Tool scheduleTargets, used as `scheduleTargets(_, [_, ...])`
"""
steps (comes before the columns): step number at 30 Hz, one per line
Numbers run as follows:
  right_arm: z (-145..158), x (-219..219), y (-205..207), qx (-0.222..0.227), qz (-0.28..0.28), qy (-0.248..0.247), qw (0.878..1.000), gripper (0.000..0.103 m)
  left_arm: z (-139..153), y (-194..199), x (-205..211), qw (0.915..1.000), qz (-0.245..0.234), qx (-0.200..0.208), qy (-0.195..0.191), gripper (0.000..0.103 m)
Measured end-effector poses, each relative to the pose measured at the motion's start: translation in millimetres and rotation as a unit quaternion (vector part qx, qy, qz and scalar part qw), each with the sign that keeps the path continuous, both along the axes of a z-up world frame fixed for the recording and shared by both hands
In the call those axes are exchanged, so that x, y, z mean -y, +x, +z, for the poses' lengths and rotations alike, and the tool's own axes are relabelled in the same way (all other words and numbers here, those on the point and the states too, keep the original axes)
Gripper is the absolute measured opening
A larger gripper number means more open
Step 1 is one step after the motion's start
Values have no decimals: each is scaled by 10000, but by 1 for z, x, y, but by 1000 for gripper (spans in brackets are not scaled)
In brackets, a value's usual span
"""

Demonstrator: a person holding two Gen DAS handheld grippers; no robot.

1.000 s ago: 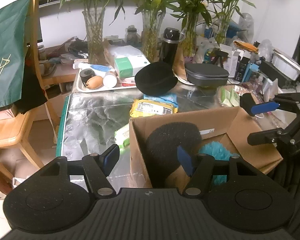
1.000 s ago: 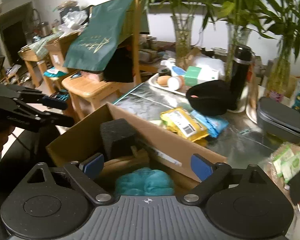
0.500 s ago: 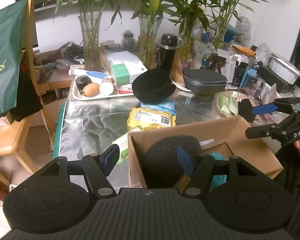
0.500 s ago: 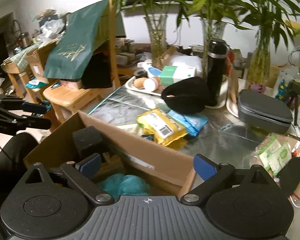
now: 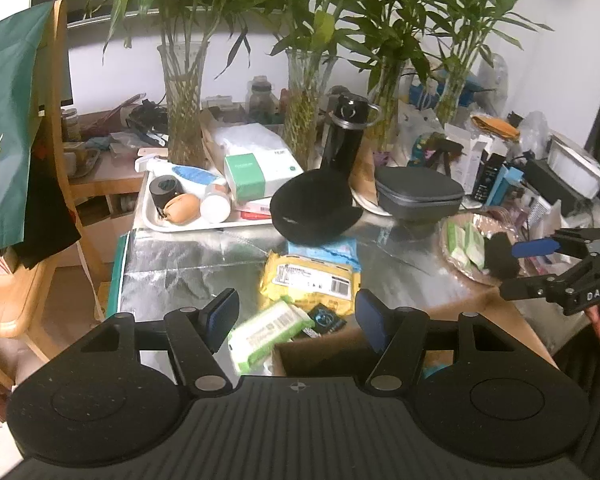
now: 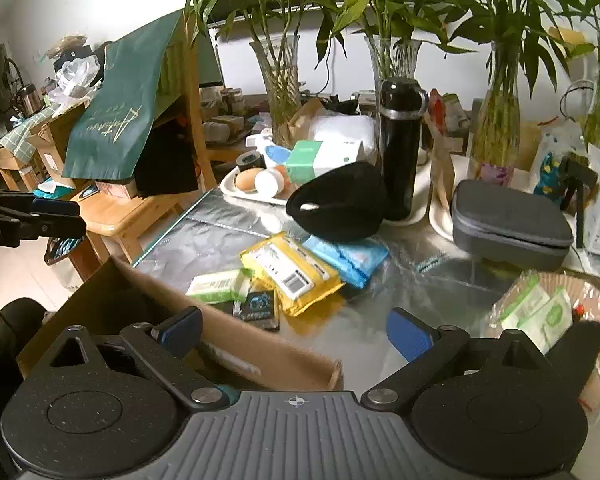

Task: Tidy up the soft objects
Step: 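Move the left gripper to the green-and-white wrapped pack on the table, then grasp the green-and-white wrapped pack with the left gripper and lift it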

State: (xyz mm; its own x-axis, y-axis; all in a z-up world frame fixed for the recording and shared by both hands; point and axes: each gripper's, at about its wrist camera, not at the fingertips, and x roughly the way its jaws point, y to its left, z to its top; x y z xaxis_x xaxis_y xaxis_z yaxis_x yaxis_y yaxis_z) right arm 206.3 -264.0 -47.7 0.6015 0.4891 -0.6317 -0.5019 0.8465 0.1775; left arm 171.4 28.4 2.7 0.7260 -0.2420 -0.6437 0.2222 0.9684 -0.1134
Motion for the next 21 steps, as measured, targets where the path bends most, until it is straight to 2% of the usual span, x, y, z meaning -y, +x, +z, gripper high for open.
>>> scheduleTargets(6, [0,4,12,84,-54,62,9999,98,-3,14,-10,9998,30,-115,-129,63])
scheduleTargets(12, [-12,10,30,11,-175,166,9997,98,-10,34,-22,9997,-80,-218,-35,63])
scheduleTargets(17, [-27,15,46,-43,-248,202,9995,98,-23,53,-33,9988,-339,-302,-159,63])
scheduleTargets(21, [-37,22,60,-88,-390,327,9987,98,-35,64,-36,9976,-644,-227,-73,63])
